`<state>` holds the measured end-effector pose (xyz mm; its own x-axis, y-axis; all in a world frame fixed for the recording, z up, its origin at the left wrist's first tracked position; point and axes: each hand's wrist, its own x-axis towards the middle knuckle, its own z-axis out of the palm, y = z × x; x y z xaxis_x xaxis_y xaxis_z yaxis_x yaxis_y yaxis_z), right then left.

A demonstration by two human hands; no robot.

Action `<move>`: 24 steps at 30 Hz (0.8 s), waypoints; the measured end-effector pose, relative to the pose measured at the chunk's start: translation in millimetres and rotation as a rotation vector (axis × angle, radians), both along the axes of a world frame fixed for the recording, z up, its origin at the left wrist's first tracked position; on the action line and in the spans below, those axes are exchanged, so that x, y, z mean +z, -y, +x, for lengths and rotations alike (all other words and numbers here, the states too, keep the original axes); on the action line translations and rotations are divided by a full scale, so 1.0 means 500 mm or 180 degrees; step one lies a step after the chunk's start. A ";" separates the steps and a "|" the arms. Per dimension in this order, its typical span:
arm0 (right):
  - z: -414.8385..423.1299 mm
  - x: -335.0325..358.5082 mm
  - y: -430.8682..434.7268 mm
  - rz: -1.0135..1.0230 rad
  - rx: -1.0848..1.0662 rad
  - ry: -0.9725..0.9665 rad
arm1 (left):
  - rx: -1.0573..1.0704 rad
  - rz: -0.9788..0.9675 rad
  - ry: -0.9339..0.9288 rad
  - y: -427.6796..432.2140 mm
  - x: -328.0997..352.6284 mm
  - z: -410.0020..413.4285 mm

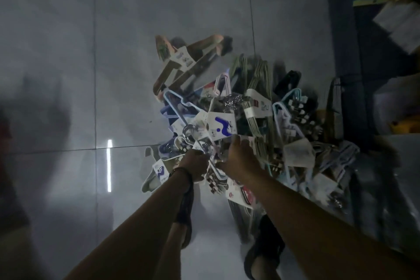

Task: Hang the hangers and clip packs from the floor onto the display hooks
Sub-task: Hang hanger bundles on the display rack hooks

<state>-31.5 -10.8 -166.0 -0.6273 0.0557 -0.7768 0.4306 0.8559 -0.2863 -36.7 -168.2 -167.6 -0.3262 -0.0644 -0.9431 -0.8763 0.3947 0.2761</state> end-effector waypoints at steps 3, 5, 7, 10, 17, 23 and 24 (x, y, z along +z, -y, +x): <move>0.004 -0.042 0.051 0.0487 -0.0033 -0.0228 | 0.0303 0.0039 0.0050 0.023 -0.107 -0.002; 0.011 -0.073 0.064 0.0670 -0.0254 -0.0373 | 0.0497 0.0082 0.0015 0.028 -0.146 -0.001; 0.014 -0.095 0.062 0.0782 -0.0483 -0.0532 | 0.0755 0.0272 -0.0049 0.004 -0.072 -0.024; 0.012 -0.104 0.050 0.0609 -0.0508 -0.0588 | 0.1180 0.0661 0.0076 -0.020 -0.055 -0.028; -0.019 -0.074 0.010 -0.0994 -0.1630 -0.0664 | 0.1684 0.0986 -0.0307 -0.012 -0.038 -0.056; 0.011 -0.035 0.006 -0.1286 -0.1547 -0.0868 | 0.1909 0.1450 -0.0426 -0.009 -0.014 -0.084; 0.019 -0.035 0.009 -0.1303 -0.1506 -0.0873 | 0.1916 0.1448 -0.0472 -0.010 -0.012 -0.082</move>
<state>-22.2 -15.1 -183.4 -0.7849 0.1079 -0.6102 0.5975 0.3928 -0.6991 -77.8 -163.1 -173.4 -0.4830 0.1130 -0.8683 -0.8451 -0.3194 0.4286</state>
